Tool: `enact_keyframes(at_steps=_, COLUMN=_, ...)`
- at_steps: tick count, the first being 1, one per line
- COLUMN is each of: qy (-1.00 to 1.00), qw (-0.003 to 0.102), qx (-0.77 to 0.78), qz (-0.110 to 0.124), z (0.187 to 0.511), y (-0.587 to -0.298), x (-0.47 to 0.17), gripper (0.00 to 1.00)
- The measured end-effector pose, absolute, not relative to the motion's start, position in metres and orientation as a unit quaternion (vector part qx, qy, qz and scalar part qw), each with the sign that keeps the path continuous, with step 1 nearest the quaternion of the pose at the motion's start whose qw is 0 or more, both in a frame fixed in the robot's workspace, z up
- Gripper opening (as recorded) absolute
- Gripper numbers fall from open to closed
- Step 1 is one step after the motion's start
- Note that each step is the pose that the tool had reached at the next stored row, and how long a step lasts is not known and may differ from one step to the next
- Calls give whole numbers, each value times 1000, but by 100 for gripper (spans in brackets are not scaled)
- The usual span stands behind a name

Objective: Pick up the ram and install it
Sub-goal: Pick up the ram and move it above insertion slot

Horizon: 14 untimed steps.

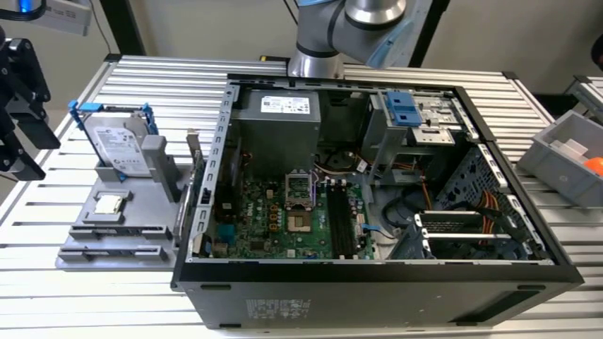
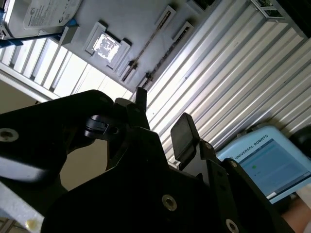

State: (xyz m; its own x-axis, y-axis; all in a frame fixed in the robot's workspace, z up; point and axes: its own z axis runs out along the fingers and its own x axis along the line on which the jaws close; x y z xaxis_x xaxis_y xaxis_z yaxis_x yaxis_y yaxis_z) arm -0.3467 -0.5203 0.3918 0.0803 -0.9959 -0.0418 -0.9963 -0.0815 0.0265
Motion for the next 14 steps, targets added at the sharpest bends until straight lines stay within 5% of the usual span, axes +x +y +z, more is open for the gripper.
enact_keyframes(at_steps=14, qy=678, qw=5, qx=-735, qz=24, z=388, y=-520, x=-347, gripper=100)
